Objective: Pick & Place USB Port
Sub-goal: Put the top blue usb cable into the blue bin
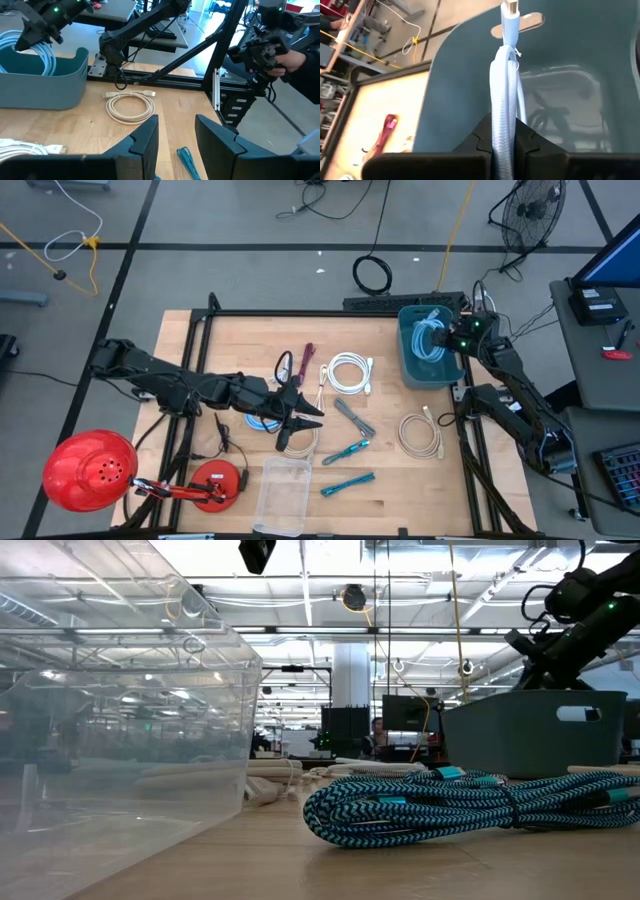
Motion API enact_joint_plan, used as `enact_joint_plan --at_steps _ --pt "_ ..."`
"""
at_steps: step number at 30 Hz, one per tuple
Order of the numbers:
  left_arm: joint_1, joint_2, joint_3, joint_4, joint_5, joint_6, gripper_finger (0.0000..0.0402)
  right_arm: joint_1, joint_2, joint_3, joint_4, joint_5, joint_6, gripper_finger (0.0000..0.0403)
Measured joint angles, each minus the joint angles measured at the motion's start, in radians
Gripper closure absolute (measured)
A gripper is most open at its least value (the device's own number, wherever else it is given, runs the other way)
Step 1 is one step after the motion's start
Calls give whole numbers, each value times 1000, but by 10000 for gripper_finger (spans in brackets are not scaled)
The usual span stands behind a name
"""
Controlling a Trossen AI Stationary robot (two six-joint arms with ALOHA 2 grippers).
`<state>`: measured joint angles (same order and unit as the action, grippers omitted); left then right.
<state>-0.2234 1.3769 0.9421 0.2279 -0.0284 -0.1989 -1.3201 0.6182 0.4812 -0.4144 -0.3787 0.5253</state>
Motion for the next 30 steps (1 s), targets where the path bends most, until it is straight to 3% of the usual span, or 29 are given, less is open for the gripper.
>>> enact_joint_plan --at_steps 6,11,17,30 --pt "0 0 0 5 0 5 271 0 2 -6 10 -81 38 393" --pt "0 0 0 8 0 5 271 0 3 -84 154 -198 142 393" --pt "0 0 0 9 -1 5 271 0 43 -169 230 -203 165 393" --pt "0 0 0 9 -1 5 271 0 76 -181 285 -195 157 386"
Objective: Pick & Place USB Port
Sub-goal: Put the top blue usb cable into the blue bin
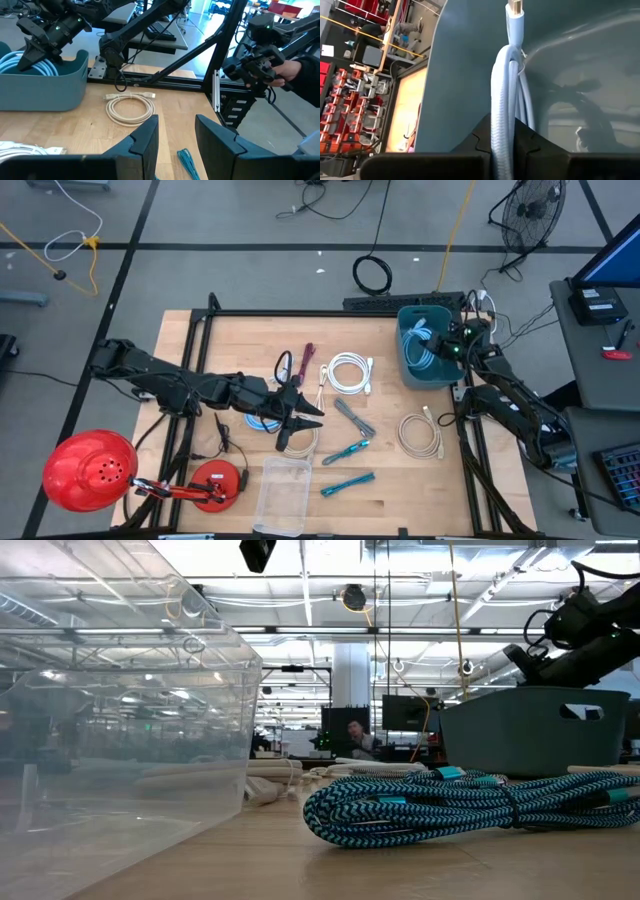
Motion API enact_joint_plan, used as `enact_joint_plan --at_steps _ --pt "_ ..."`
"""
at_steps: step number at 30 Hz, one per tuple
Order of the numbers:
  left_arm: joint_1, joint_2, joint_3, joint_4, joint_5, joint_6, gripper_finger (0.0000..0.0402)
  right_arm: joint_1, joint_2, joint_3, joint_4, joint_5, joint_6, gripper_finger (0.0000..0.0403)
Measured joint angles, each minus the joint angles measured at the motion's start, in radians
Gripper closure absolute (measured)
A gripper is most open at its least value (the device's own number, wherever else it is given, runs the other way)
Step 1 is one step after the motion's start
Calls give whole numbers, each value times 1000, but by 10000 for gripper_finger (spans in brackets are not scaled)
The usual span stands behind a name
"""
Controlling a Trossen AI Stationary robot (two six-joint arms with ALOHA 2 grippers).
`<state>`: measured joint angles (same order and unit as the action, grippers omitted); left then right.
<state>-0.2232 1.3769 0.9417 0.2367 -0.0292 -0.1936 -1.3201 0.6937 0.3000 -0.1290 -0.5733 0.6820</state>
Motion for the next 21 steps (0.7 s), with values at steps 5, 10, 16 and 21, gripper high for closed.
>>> enact_joint_plan --at_steps 5,10,16,21 --pt "0 0 0 0 0 0 271 0 0 0 -13 19 -2 347" --pt "-1 0 0 0 0 5 271 0 0 -1 -30 50 -20 290" --pt "-1 0 0 0 0 8 271 0 1 13 -47 49 -57 223" --pt "-1 0 0 0 0 8 271 0 1 75 -106 56 -102 187"
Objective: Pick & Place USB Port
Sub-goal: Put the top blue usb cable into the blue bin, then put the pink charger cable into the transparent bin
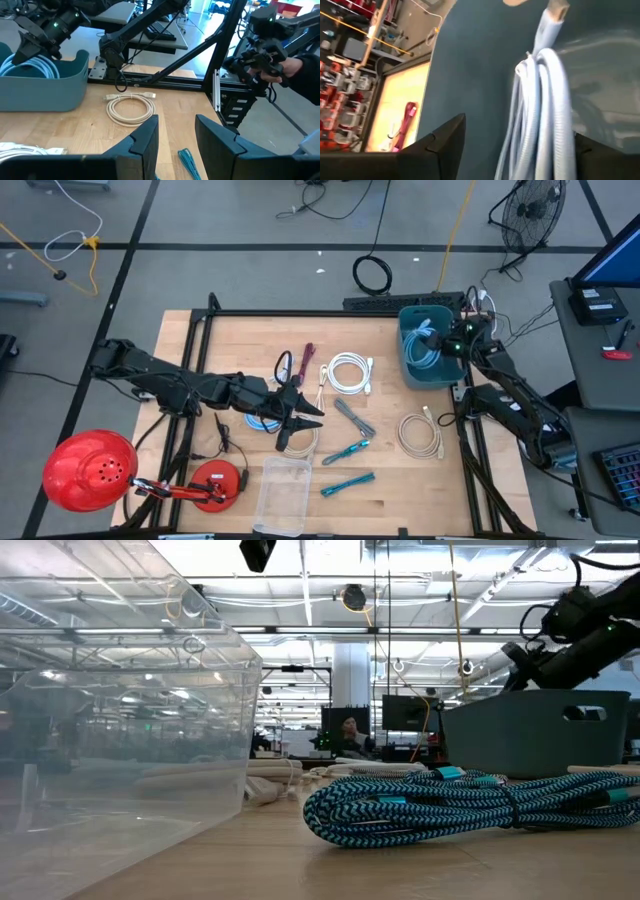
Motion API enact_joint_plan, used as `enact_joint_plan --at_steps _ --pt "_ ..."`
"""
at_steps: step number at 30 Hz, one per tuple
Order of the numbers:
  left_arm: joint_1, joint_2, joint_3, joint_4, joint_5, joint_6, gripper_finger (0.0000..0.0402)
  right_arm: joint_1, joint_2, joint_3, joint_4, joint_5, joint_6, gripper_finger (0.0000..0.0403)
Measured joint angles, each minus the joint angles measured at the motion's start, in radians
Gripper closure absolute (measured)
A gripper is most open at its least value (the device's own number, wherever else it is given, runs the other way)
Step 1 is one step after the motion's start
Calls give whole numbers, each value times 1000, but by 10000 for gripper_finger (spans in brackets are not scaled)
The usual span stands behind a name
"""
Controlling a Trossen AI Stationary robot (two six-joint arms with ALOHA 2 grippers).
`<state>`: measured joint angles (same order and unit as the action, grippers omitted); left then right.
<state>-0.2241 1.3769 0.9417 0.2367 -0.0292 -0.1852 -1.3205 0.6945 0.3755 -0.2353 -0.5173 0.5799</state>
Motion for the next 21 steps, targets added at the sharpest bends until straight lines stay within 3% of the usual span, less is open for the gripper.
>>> enact_joint_plan --at_steps 3,14,21 --pt "0 0 0 0 0 0 271 5 0 63 -98 40 -49 182" --pt "0 0 0 0 0 4 271 112 10 269 -402 378 -189 190" --pt "0 0 0 0 0 3 271 169 62 334 -548 649 -275 190"
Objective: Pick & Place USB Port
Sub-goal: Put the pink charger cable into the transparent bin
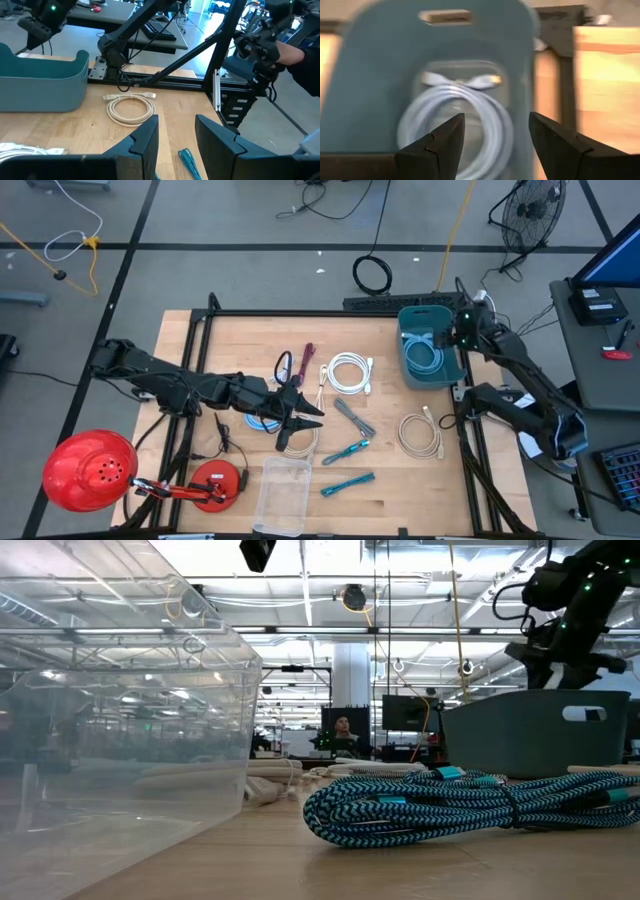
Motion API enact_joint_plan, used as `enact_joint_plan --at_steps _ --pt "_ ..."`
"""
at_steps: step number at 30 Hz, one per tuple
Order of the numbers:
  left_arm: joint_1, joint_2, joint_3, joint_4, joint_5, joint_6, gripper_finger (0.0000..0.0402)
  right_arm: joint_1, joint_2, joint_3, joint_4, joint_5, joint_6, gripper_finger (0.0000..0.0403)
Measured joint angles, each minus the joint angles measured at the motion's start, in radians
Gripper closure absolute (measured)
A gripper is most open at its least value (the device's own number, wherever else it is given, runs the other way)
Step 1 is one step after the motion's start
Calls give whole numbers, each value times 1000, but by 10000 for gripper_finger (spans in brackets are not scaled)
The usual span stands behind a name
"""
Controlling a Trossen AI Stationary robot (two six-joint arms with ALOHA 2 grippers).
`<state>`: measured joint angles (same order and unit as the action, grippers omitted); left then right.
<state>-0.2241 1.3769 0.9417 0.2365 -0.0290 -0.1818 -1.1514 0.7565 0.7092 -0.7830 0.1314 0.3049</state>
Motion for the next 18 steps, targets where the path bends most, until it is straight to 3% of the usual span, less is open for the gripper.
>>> enact_joint_plan --at_steps 3,10,13,18 --pt "0 0 0 0 0 0 271 26 12 2 -11 53 -8 190" --pt "1 0 0 0 -3 4 271 75 13 2 48 38 -3 190" --pt "1 0 0 0 -7 4 271 93 2 2 132 -97 47 190" --pt "1 0 0 0 -7 4 271 143 -21 2 402 -506 114 190"
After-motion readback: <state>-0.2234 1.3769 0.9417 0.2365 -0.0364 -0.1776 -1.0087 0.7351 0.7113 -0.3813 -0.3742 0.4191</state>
